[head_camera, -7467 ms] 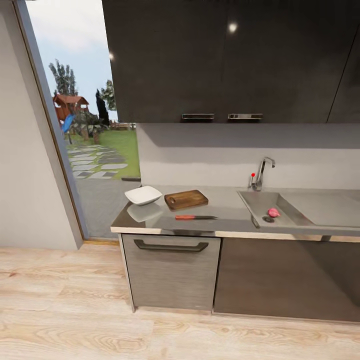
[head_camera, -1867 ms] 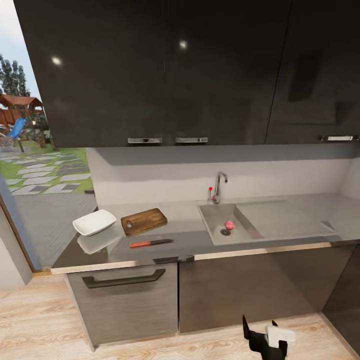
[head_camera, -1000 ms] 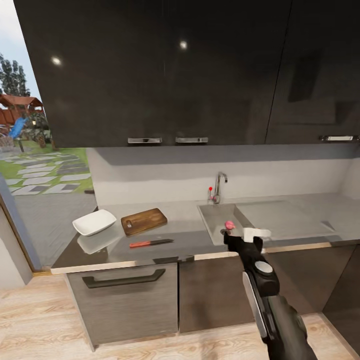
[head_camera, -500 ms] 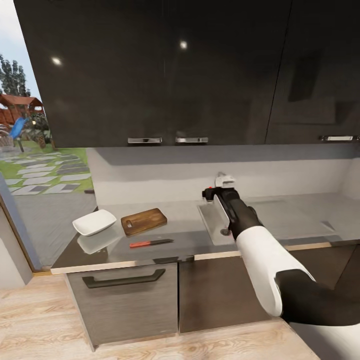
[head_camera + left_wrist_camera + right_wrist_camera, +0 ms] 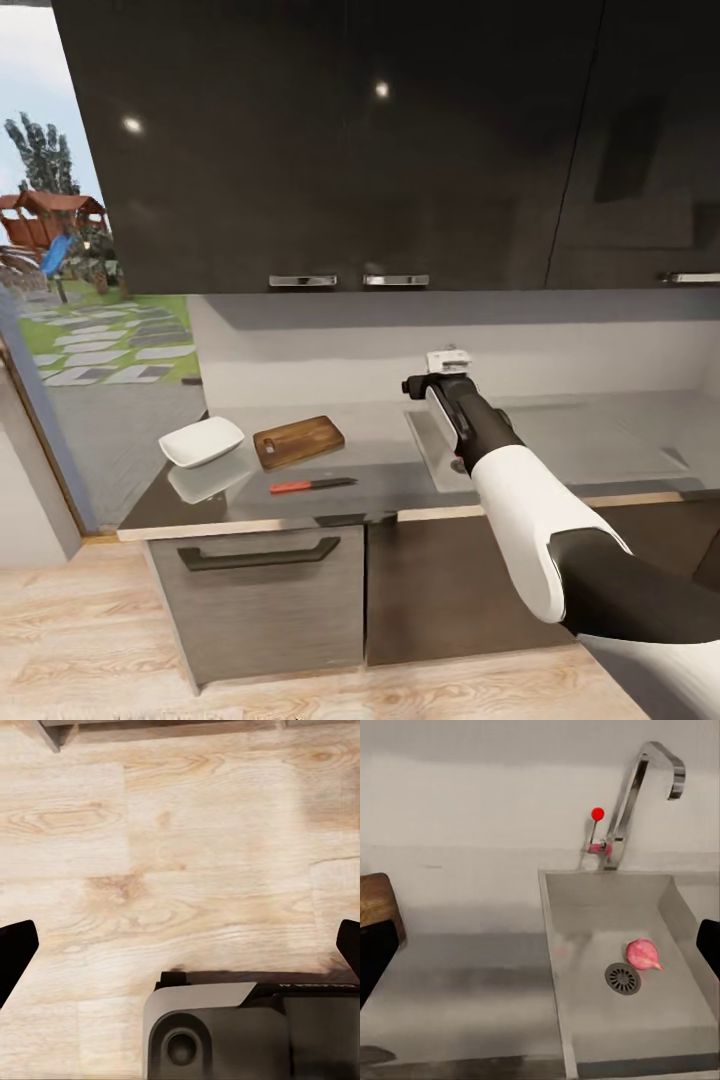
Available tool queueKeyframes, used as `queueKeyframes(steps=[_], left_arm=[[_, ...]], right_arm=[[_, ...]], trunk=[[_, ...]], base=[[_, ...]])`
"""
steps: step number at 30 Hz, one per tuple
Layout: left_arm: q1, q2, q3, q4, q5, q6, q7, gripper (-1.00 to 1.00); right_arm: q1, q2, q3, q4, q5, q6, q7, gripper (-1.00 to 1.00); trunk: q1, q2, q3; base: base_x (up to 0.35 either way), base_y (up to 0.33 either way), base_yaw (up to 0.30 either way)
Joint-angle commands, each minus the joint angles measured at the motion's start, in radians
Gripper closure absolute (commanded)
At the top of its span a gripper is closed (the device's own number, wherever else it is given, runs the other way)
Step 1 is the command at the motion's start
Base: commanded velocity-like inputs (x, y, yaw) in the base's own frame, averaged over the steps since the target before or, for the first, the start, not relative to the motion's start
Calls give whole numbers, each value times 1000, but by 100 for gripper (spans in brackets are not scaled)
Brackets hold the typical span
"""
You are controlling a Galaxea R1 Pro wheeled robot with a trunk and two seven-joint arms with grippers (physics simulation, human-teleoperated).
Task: In the kitchen, take the Vidalia onion out of the sink, dice it on the chopping board with the paring knife, put the diced onion into the bowl on the countertop, then place both the paring knife and the chopping board into the sink.
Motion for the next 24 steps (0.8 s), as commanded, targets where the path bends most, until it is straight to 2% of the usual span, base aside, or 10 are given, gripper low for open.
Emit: queueKeyframes(steps=[1, 12, 24], left_arm=[[0, 0, 0, 1, 1, -3, -1, -100], [0, 0, 0, 0, 1, -3, -1, -100], [0, 3, 0, 0, 0, -3, -1, -100]], right_arm=[[0, 0, 2, 1, 5, 7, -1, -100], [0, 0, 2, 30, 5, -33, 1, -100], [0, 0, 3, 56, 5, -36, 3, -100]], trunk=[[0, -1, 0], [0, -1, 0], [0, -1, 0]], base=[[0, 0, 276], [0, -12, 287], [129, -167, 289]])
